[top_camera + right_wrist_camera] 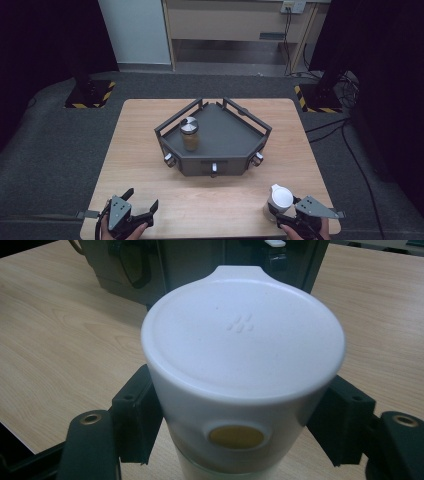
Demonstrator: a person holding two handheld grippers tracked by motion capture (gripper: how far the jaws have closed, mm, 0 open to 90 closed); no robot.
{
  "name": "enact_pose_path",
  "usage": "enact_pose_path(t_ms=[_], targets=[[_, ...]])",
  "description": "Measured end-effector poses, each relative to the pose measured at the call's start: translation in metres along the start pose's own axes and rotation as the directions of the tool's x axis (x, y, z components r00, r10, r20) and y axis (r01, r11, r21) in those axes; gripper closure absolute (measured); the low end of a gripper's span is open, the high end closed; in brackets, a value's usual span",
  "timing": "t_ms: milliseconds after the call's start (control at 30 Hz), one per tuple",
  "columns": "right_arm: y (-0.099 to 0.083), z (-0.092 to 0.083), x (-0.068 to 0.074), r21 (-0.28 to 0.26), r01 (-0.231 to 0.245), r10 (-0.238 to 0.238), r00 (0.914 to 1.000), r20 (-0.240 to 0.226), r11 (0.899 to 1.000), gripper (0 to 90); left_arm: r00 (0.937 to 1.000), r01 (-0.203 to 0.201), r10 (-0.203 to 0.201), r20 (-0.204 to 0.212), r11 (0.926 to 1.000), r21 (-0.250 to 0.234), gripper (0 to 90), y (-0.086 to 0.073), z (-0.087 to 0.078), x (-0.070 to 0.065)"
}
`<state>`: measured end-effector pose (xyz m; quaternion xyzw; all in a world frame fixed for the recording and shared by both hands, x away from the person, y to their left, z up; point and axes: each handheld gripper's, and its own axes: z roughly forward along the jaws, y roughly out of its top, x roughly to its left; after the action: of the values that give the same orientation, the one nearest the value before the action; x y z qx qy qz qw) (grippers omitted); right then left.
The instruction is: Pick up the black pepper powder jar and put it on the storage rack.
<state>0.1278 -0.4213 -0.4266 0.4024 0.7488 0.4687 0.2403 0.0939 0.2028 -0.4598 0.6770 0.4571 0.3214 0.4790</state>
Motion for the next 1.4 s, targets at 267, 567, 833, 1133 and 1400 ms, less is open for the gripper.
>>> enact_pose_path(t_ms=[267, 567, 833, 1133, 1400], targets=[[0.003, -0.010, -0.002, -0.036, -0.033, 0.033, 0.9995, 0.003, 0.999, 30.9, 1.0000, 0.001, -0.001, 0.003, 1.0000, -0.003, 5.6, 0.000, 0.000, 0.001], [0.013, -0.017, -0.007, -0.040, -0.034, 0.034, 0.9994, 0.005, 0.999, 30.9, 1.0000, 0.003, -0.003, 0.004, 1.0000, -0.005, 5.6, 0.000, 0.000, 0.000], [0.031, -0.024, -0.010, -0.049, -0.034, 0.034, 0.9994, -0.009, 0.998, 31.0, 1.0000, 0.004, -0.004, 0.005, 1.0000, -0.005, 5.6, 0.000, 0.000, 0.000], [0.059, -0.026, -0.013, -0.053, -0.038, 0.036, 0.9987, -0.036, 0.998, 31.0, 1.0000, 0.005, -0.005, 0.001, 1.0000, -0.004, 5.6, 0.000, -0.001, 0.001], [0.082, -0.023, -0.013, -0.052, -0.027, 0.024, 0.9981, -0.057, 0.998, 31.0, 1.0000, 0.008, -0.008, -0.001, 1.0000, -0.004, 5.6, -0.001, -0.001, 0.002]])
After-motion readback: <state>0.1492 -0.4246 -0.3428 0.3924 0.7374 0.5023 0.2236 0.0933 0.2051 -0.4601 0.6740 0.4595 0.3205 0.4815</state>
